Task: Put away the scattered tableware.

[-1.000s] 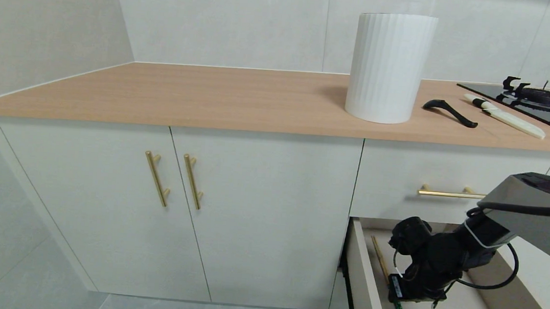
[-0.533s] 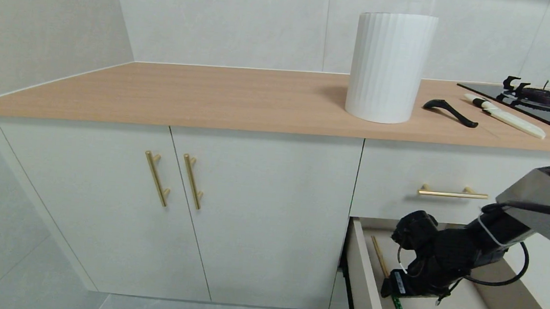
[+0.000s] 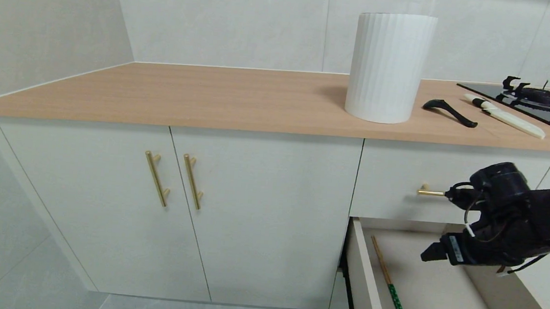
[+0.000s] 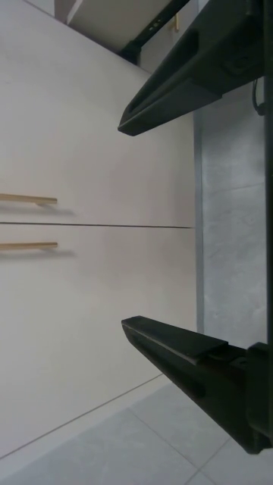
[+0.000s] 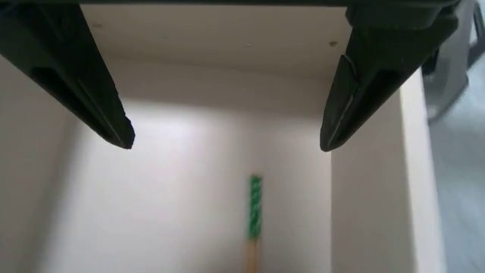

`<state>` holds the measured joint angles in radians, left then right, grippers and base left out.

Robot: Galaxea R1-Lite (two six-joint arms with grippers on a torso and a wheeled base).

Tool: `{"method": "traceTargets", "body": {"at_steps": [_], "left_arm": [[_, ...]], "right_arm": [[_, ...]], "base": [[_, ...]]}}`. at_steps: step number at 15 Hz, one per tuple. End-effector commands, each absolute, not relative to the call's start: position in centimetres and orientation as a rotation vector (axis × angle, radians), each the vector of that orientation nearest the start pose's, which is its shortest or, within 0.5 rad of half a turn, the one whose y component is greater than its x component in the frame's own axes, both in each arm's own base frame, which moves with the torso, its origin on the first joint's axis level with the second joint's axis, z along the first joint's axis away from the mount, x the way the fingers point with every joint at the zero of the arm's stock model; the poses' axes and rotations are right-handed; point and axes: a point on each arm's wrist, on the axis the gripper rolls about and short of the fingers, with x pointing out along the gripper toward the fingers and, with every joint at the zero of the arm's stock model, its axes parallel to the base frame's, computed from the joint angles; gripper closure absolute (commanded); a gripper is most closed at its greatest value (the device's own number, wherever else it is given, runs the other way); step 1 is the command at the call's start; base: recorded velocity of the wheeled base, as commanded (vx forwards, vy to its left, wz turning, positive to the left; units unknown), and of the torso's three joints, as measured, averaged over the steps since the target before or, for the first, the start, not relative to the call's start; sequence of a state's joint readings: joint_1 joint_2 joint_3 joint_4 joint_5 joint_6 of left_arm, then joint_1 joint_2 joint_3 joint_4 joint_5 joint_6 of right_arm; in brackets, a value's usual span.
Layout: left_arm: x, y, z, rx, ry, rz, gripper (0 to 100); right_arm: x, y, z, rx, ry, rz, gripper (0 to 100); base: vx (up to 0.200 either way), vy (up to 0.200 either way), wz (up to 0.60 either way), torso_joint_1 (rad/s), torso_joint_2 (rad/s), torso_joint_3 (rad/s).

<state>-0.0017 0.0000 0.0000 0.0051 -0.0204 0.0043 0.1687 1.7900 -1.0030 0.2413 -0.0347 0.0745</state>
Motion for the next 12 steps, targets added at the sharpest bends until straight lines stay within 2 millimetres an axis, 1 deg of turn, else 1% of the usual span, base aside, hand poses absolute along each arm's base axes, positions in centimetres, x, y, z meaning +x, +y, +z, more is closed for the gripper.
{"method": "traceTargets", "body": {"at_steps": [1, 3, 6, 12], "left_arm": [[-2.28, -0.04, 7.50, 0.005, 0.005, -0.021, 0], [-2.28, -0.04, 7.50, 0.005, 0.005, -0.021, 0], [-2.28, -0.04, 7.49, 0.005, 0.006, -0.021, 0], [-2.28, -0.04, 7.49, 0.005, 0.006, -0.021, 0]], "right_arm": [[27.76, 3.18, 16.38, -0.018, 0.926, 0.053, 0], [27.64, 2.61, 16.74, -0.007, 0.911, 0.038, 0], [27.37, 2.55, 17.13, -0.016, 0.897, 0.046, 0], [27.17, 2.53, 17.30, -0.020, 0.891, 0.048, 0]], "base": [[0.000, 0.000, 0.00, 0.000, 0.00, 0.000], [0.000, 0.000, 0.00, 0.000, 0.00, 0.000], [0.000, 0.000, 0.00, 0.018, -0.17, -0.243], [0.000, 0.000, 0.00, 0.107, -0.47, -0.337]]}}
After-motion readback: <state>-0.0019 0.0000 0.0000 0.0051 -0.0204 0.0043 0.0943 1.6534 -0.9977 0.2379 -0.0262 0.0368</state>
